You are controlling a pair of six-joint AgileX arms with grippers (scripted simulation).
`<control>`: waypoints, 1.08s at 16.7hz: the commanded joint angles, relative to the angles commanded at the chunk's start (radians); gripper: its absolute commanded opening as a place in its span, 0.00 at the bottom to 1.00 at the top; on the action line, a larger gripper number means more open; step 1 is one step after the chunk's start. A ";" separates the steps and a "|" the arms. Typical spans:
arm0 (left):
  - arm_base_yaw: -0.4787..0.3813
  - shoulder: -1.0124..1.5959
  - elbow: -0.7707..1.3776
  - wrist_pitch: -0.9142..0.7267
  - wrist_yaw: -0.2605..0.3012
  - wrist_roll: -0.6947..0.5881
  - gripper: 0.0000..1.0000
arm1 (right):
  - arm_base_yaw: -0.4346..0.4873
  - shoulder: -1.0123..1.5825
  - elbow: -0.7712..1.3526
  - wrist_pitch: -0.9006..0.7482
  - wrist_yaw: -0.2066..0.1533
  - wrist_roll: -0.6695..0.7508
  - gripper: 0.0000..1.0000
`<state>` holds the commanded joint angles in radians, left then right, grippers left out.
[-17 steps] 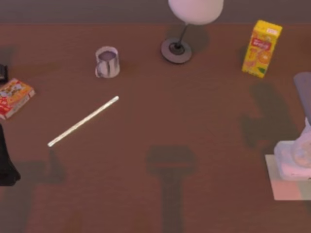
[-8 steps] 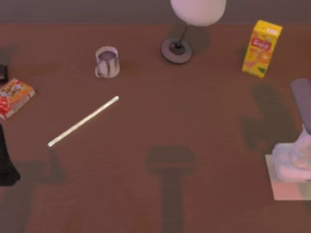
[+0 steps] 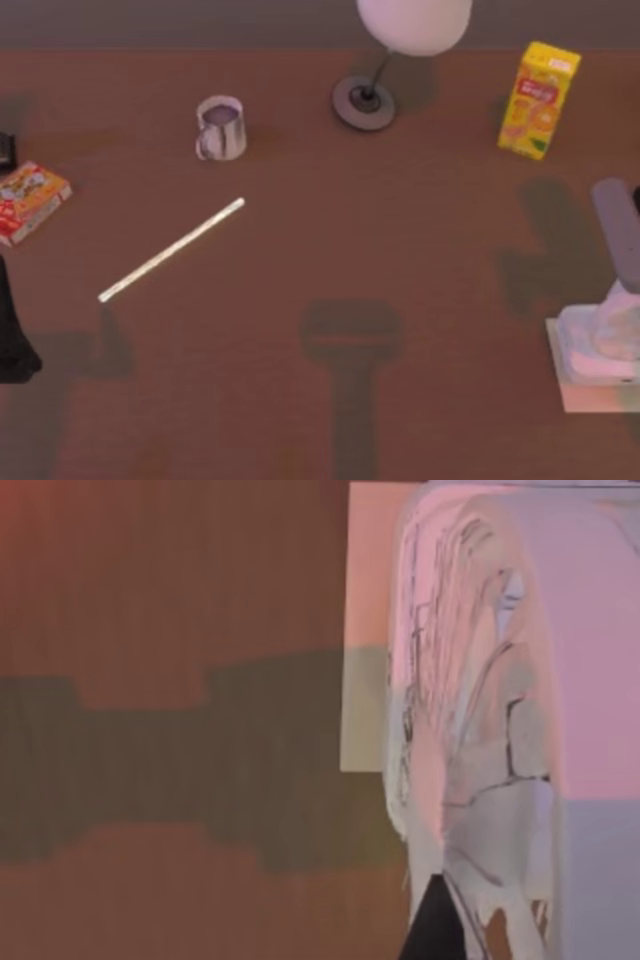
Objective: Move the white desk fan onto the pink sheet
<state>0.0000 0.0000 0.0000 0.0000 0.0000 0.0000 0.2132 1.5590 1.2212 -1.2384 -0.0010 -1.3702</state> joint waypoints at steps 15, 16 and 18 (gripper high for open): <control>0.000 0.000 0.000 0.000 0.000 0.000 1.00 | 0.000 0.000 0.000 0.000 0.000 0.000 1.00; 0.000 0.000 0.000 0.000 0.000 0.000 1.00 | 0.000 0.000 0.000 0.000 0.000 0.000 1.00; 0.000 0.000 0.000 0.000 0.000 0.000 1.00 | 0.000 0.000 0.000 0.000 0.000 0.000 1.00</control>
